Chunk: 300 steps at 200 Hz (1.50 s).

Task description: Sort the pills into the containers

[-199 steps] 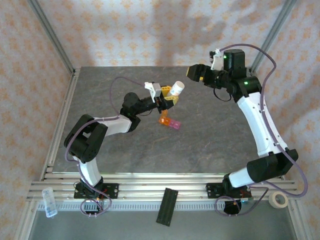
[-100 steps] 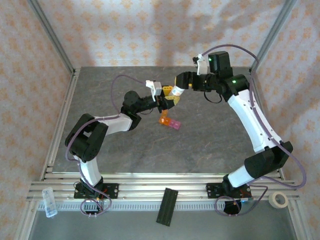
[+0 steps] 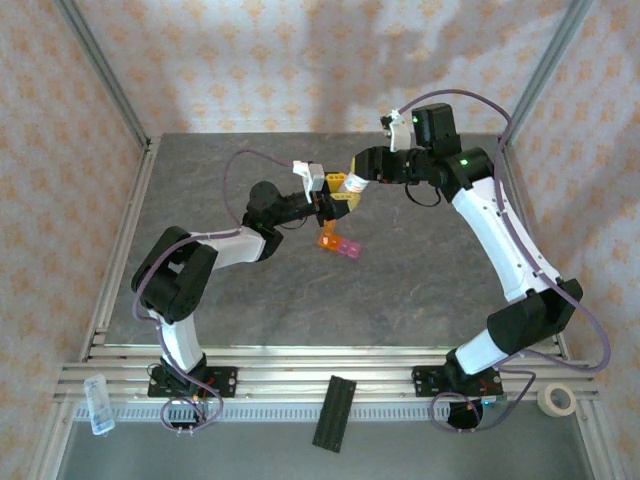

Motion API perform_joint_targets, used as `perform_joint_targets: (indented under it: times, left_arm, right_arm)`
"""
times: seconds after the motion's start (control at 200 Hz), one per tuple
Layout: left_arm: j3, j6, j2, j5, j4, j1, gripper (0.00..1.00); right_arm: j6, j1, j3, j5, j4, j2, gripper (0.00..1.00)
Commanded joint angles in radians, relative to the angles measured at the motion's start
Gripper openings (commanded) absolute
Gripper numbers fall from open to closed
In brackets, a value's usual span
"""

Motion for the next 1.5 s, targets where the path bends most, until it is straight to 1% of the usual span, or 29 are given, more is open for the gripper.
perform_joint_targets:
  times: [0.0, 0.16, 0.35, 0.45, 0.556, 0.641, 0.806, 0.931, 0.971, 1.006, 1.066, 1.146, 1.221, 1.316, 1.391, 1.441, 1.496]
  left_arm:
    - [0.035, -0.01, 0.006, 0.013, 0.054, 0.012, 0.0]
    - [0.029, 0.004, -0.005, -0.02, 0.056, 0.013, 0.0]
    - [-0.027, 0.133, -0.049, -0.169, 0.051, 0.002, 0.0]
    - [-0.057, 0.207, -0.068, -0.244, 0.044, -0.013, 0.0]
    - [-0.078, 0.275, -0.074, -0.302, 0.032, -0.03, 0.0]
    - [-0.083, 0.285, -0.067, -0.321, 0.034, -0.035, 0.0]
    - [-0.092, 0.296, -0.047, -0.337, 0.04, -0.038, 0.0]
    - [-0.098, 0.296, -0.04, -0.343, 0.039, -0.038, 0.0]
    - [-0.1, 0.295, -0.036, -0.342, 0.041, -0.038, 0.0]
    - [-0.103, 0.289, -0.032, -0.337, 0.043, -0.038, 0.0]
    - [-0.106, 0.277, -0.027, -0.33, 0.044, -0.04, 0.0]
    - [-0.113, 0.265, -0.024, -0.323, 0.047, -0.039, 0.0]
    - [-0.117, 0.255, -0.02, -0.311, 0.049, -0.037, 0.0]
    - [-0.112, 0.229, -0.021, -0.278, 0.049, -0.034, 0.0]
    - [-0.102, 0.194, -0.019, -0.236, 0.049, -0.027, 0.0]
    - [-0.091, 0.16, -0.016, -0.2, 0.05, -0.02, 0.0]
    - [-0.074, 0.12, -0.01, -0.161, 0.052, -0.01, 0.0]
  right_arm:
    - [-0.001, 0.004, 0.019, 0.022, -0.019, 0.008, 0.41]
    - [0.085, 0.009, -0.021, 0.074, 0.01, 0.004, 0.36]
    - [0.312, 0.037, -0.159, 0.207, 0.13, -0.029, 0.35]
    - [0.4, 0.083, -0.224, 0.298, 0.193, -0.048, 0.35]
    - [0.455, 0.135, -0.247, 0.395, 0.21, -0.048, 0.35]
    - [0.475, 0.17, -0.238, 0.454, 0.198, -0.034, 0.35]
    - [0.51, 0.179, -0.22, 0.494, 0.182, -0.014, 0.39]
    - [0.487, 0.176, -0.155, 0.511, 0.145, -0.002, 0.47]
    - [0.472, 0.17, -0.12, 0.508, 0.126, 0.004, 0.53]
    - [0.462, 0.164, -0.089, 0.503, 0.111, 0.008, 0.61]
    - [0.441, 0.155, -0.033, 0.494, 0.082, 0.014, 0.72]
    - [0.403, 0.146, 0.038, 0.489, 0.04, 0.017, 0.8]
    - [0.366, 0.133, 0.086, 0.495, 0.007, 0.015, 0.84]
    - [0.318, 0.091, 0.096, 0.465, 0.0, 0.001, 0.84]
    - [0.248, 0.049, 0.075, 0.401, 0.028, -0.024, 0.84]
    - [0.166, 0.027, 0.061, 0.357, 0.037, -0.036, 0.84]
    - [0.073, 0.013, 0.045, 0.273, 0.047, -0.053, 0.84]
